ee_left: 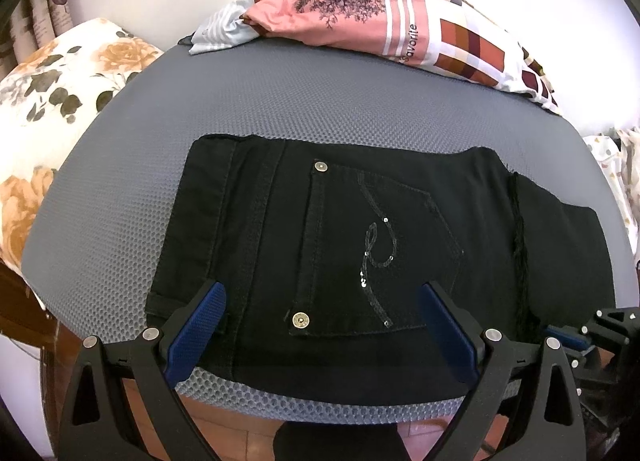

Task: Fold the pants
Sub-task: 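Release the hem with the right tool and smooth the folded jeans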

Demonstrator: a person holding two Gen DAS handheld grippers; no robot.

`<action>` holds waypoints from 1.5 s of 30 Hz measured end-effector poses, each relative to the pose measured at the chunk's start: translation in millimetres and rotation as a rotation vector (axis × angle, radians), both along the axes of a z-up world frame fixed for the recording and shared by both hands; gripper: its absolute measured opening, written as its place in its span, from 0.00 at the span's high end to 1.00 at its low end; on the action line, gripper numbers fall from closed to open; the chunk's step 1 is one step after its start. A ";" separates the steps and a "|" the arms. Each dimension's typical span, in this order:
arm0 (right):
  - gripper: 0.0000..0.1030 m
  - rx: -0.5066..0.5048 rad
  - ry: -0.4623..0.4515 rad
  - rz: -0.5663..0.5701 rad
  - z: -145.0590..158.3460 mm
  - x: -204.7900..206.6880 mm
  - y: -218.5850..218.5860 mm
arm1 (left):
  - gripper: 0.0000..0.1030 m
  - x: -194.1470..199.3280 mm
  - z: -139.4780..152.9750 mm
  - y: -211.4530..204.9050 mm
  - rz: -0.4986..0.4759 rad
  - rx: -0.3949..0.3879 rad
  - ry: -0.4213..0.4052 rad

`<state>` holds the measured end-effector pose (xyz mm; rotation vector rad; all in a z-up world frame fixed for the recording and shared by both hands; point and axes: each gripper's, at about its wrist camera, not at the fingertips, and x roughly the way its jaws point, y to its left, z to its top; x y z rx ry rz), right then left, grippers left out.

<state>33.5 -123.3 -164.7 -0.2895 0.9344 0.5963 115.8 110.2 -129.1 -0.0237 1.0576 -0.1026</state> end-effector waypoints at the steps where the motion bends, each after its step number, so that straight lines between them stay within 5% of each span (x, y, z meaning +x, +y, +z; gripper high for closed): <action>1: 0.96 0.004 -0.001 -0.002 0.8 -1.0 0.0 | 0.06 0.3 -0.5 0.1 0.001 0.002 0.003; 19: 0.93 0.098 -0.024 -0.025 7.5 -15.8 -5.6 | 0.06 -0.8 -3.9 -3.7 -0.003 0.006 0.011; 27: 0.90 -0.038 -0.081 0.008 -0.5 -17.5 10.5 | 0.06 1.8 -3.6 0.3 0.003 -0.006 0.021; 34: 0.84 -0.050 -0.070 0.022 1.2 -15.1 14.7 | 0.06 1.1 -2.2 0.8 -0.001 -0.004 0.014; 40: 0.85 -0.091 -0.058 0.011 -3.9 -9.4 15.3 | 0.06 2.0 -2.9 0.8 -0.002 -0.003 0.023; 45: 0.94 -0.028 0.020 -0.041 -0.8 3.5 4.9 | 0.06 2.7 -1.2 4.6 0.015 -0.015 0.020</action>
